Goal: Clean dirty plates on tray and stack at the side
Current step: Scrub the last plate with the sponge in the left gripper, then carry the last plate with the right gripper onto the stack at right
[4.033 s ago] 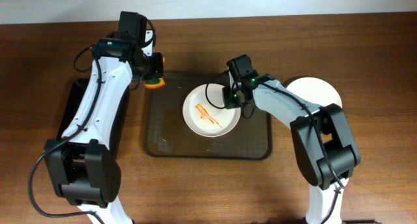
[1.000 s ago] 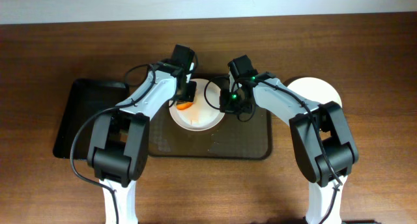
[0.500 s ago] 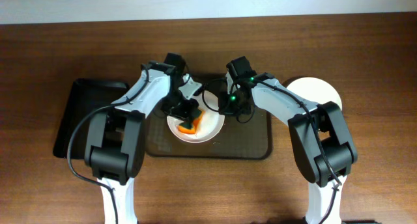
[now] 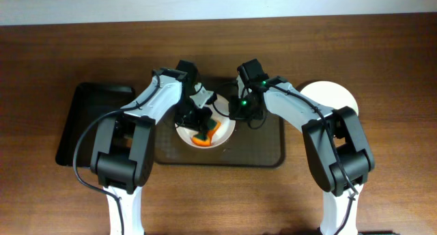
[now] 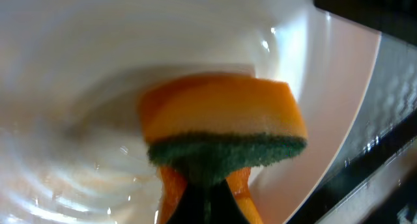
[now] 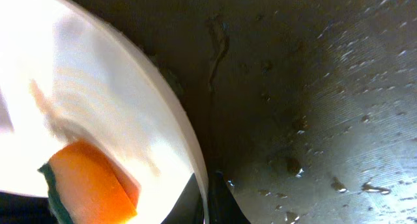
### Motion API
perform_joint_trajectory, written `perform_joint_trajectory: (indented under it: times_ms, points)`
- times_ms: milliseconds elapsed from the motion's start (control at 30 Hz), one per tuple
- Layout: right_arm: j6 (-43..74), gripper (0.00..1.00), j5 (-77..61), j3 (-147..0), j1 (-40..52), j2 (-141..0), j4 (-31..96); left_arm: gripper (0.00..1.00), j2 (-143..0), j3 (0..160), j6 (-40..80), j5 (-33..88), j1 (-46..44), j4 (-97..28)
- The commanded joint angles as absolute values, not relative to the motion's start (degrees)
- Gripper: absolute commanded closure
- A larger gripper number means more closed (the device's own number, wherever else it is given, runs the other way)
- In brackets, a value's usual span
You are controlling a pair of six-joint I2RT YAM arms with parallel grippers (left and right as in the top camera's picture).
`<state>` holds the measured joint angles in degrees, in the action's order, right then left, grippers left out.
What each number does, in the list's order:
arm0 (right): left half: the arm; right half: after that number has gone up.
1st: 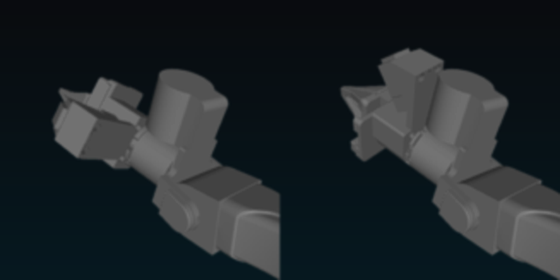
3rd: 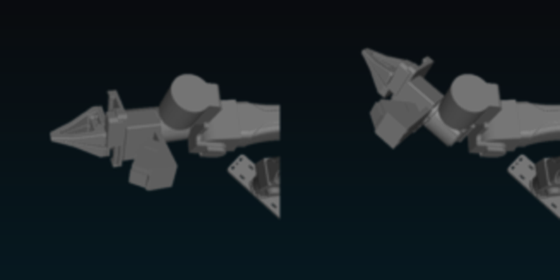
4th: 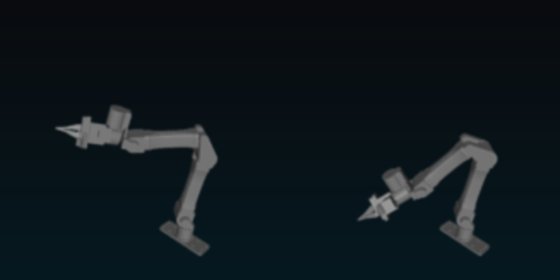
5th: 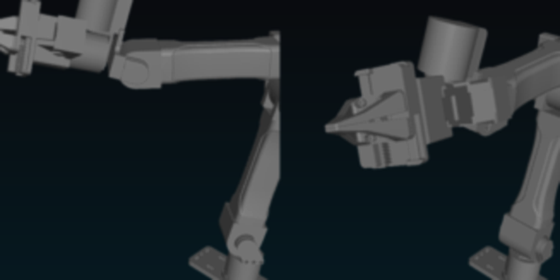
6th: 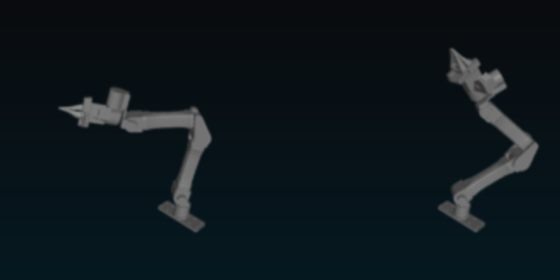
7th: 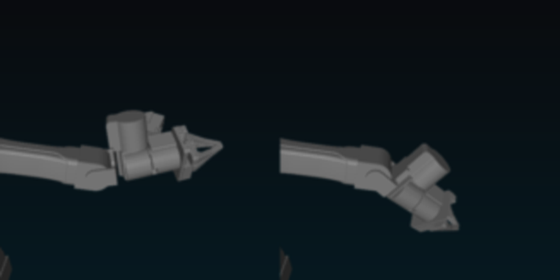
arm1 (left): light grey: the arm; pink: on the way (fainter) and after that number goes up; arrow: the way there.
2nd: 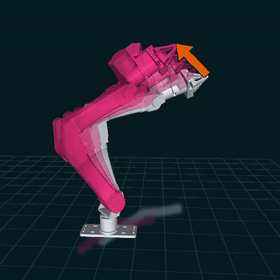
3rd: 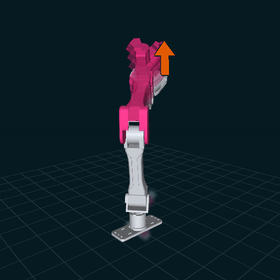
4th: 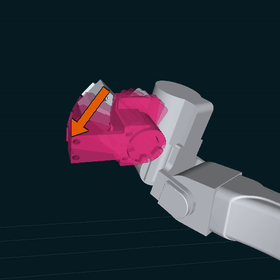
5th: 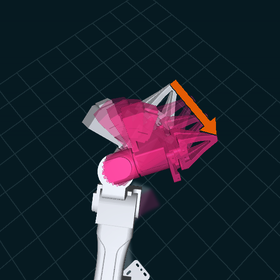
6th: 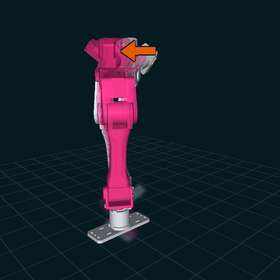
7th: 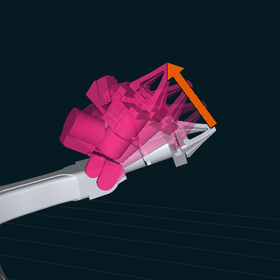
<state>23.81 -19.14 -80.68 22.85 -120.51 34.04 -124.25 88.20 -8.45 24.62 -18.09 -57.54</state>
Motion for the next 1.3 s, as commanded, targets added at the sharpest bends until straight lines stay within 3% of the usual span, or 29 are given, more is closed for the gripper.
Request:
perform_joint_trajectory:
  times_ms: [0,167,233,367,433,600,733,800,900,933,967,1100,1267]
  points:
    - [24.3,0.96,-16.2,-79.7,22.9,-122.4,34.6,1.0,-126.5,87.2,-1.1,16.0,-15.5,-48.7]
    - [24.3,0.95,-16.0,-79.7,22.9,-122.4,34.7,1.0,-126.5,87.2,-0.4,12.3,-14.2,-34.0]
    - [24.2,0.95,-15.9,-79.7,22.9,-122.4,34.7,1.0,-126.5,87.2,3.4,4.3,-14.2,-30.5]
    - [24.3,0.95,-15.9,-79.7,22.9,-122.4,34.7,1.0,-126.5,87.2,11.3,-10.5,-14.2,-40.7]
    - [24.3,0.95,-15.9,-79.7,22.9,-122.4,34.7,1.0,-126.5,87.3,11.3,-9.4,-14.2,-45.8]
    - [24.3,0.95,-16.1,-79.7,22.9,-122.4,34.2,1.0,-126.5,94.0,4.8,6.5,-14.1,-63.3]
    - [24.3,0.94,-18.3,-79.7,22.9,-122.4,31.2,1.0,-126.5,114.3,2.9,6.2,-14.1,-73.8]
    - [24.2,0.85,-18.4,-79.7,23.2,-122.4,31.5,1.0,-126.5,121.1,2.9,6.2,-14.1,-74.7]
    - [24.2,0.83,-17.3,-79.7,23.8,-122.4,30.8,1.0,-126.5,125.1,2.9,6.2,-14.1,-74.5]
    - [24.2,0.84,-17.4,-79.7,23.8,-122.4,30.6,1.0,-126.5,125.1,2.9,6.2,-14.1,-74.6]
    - [23.9,0.96,-17.1,-79.7,23.8,-122.4,30.5,1.0,-126.5,124.8,2.9,6.2,-14.1,-74.6]
    - [22.8,0.96,-17.3,-79.7,21.1,-118.1,34.7,1.0,-126.5,124.7,3.0,4.7,-14.1,-75.3]
    - [22.7,0.96,5.9,-79.7,21.5,-101.1,45.1,1.0,-126.6,122.8,3.0,4.7,-14.1,-74.6]
